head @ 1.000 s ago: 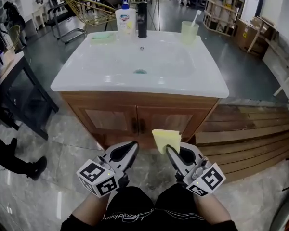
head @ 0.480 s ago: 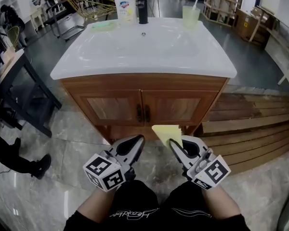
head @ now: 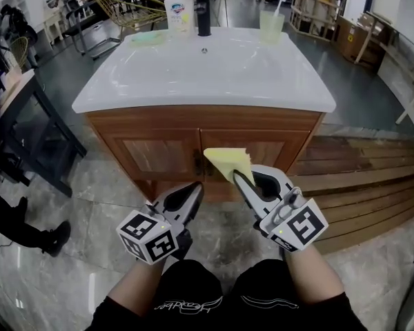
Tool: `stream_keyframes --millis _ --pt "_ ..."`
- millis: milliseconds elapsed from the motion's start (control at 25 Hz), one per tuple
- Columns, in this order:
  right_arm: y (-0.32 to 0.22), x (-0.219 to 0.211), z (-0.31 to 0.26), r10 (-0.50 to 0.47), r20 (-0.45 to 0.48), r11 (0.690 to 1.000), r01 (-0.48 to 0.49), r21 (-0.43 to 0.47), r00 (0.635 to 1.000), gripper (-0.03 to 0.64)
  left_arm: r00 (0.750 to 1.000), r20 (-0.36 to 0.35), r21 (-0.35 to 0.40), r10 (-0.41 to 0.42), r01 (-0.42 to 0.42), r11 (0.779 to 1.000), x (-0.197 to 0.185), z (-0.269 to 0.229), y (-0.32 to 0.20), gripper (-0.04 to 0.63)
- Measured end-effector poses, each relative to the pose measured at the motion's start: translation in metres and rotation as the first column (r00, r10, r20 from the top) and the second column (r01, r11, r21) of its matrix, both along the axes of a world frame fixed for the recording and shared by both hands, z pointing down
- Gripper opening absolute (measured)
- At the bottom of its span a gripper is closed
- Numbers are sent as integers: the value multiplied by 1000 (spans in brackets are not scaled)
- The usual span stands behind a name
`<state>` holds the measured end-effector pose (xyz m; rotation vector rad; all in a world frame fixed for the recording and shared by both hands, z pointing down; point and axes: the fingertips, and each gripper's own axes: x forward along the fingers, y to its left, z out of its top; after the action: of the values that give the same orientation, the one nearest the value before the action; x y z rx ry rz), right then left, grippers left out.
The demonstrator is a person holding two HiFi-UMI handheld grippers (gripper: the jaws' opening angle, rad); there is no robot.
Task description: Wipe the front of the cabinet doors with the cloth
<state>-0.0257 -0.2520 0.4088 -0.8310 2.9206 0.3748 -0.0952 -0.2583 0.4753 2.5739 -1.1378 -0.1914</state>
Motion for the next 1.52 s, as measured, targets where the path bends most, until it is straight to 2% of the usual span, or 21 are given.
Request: stream_keyframes --millis 280,440,680,800,1040,1320,1520 --pt "-24 -18 -6 -11 144 999 18 -49 989 40 1000 14 17 -27 27 1000 -5 -12 -7 5" --pt "-36 -37 16 1 96 999 3 -39 995 40 998 8 1 -60 60 998 -14 -7 -5 6" --pt "-58 -55 49 53 63 997 -49 -63 997 40 994 -17 -51 -109 108 993 -33 15 0 6" --pt "-69 -59 57 84 60 994 -79 -73 995 40 994 -8 -64 -113 113 992 -37 23 2 6" --pt "-87 -55 70 134 108 983 -118 -142 985 40 991 -10 -73 -130 129 989 -41 28 2 5" --pt "-95 -50 68 169 100 980 -156 -124 981 40 995 28 -57 -100 102 993 -32 27 5 5" --pt "-97 -43 69 188 114 975 -171 -143 975 40 995 24 -53 -97 98 994 -28 25 7 5"
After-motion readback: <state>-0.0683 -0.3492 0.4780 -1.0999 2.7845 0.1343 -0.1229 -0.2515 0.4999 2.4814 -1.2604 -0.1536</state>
